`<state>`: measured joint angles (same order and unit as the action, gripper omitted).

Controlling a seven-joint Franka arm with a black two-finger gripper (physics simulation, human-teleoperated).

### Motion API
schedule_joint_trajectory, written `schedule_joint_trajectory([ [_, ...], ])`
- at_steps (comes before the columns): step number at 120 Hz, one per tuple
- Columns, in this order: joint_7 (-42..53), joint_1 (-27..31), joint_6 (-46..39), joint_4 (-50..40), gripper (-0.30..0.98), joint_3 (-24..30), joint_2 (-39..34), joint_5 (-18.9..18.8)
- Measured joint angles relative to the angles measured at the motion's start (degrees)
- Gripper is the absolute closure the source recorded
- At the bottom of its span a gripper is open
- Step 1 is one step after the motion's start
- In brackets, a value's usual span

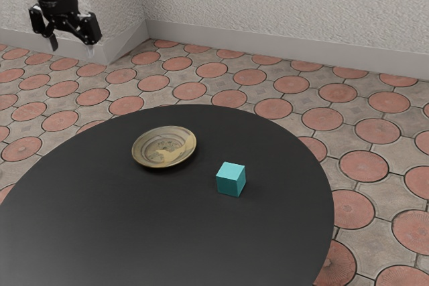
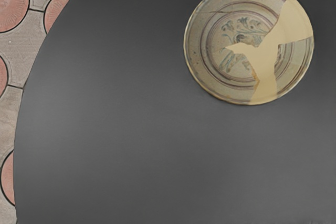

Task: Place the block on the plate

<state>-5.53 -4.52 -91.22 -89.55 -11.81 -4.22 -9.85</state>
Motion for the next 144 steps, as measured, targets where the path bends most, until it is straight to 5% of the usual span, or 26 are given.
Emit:
schedule_joint_trajectory([
  [32, -0.2, 0.6, -1.1, -3.1, 0.00, 0.8, 2.7, 0.7],
  [84, -3.6, -3.9, -16.9, -8.5, 0.00, 5.8, 17.5, 11.8],
  [144, -9.3, -7.7, -26.8, -5.1, 0.00, 13.3, 30.6, 12.6],
])
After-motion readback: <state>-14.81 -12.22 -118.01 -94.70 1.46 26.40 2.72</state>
